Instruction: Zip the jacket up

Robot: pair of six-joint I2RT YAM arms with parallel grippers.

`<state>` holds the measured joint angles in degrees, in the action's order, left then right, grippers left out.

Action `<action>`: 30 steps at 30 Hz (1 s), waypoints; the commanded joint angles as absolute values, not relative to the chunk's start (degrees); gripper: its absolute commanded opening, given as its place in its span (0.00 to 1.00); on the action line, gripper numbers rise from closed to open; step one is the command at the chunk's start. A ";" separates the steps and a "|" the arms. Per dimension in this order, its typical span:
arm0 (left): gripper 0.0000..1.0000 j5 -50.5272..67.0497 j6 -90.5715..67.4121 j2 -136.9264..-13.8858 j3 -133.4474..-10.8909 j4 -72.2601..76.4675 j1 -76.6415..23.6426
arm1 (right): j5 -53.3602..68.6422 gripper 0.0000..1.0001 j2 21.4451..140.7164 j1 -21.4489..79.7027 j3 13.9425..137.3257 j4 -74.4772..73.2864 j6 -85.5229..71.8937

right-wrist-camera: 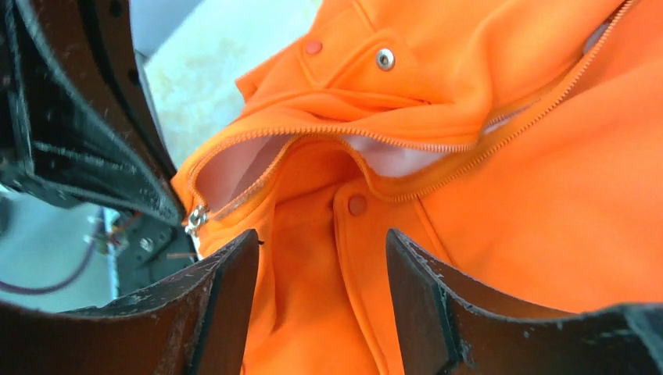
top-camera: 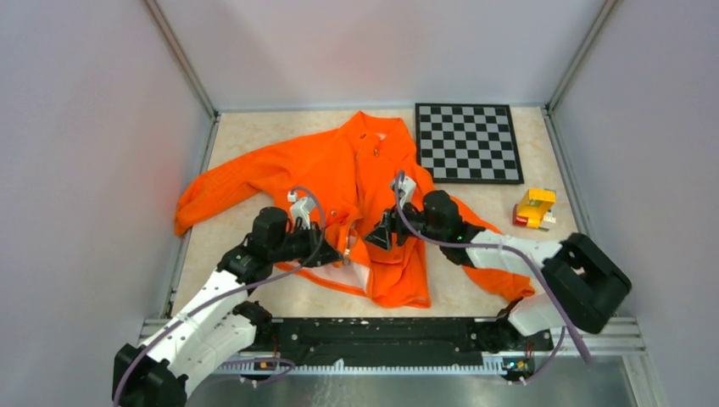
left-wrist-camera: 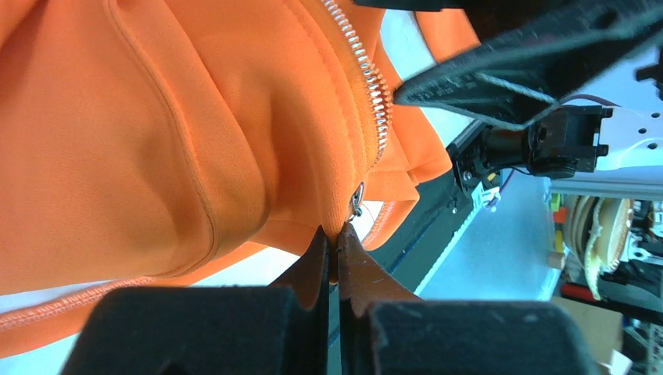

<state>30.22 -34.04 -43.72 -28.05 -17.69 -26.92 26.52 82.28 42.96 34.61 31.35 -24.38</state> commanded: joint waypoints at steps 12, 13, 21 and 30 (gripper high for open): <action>0.00 40.77 -35.81 -46.41 -32.27 -23.66 -24.16 | 1.12 0.72 63.79 72.22 24.93 31.92 33.36; 0.00 41.24 -35.90 -46.32 -32.33 -23.80 -23.98 | -0.51 0.71 65.94 73.72 25.79 32.61 35.58; 0.00 44.39 -36.37 -48.27 -32.04 -23.12 -22.90 | -17.42 0.69 83.11 81.80 26.59 51.11 54.22; 0.00 46.85 -36.10 -48.25 -30.02 -23.70 -22.40 | -24.44 0.70 96.33 85.43 25.18 77.72 63.91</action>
<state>42.94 -35.44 -49.23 -30.00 -24.91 -22.52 -19.57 92.77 83.70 24.40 58.65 56.99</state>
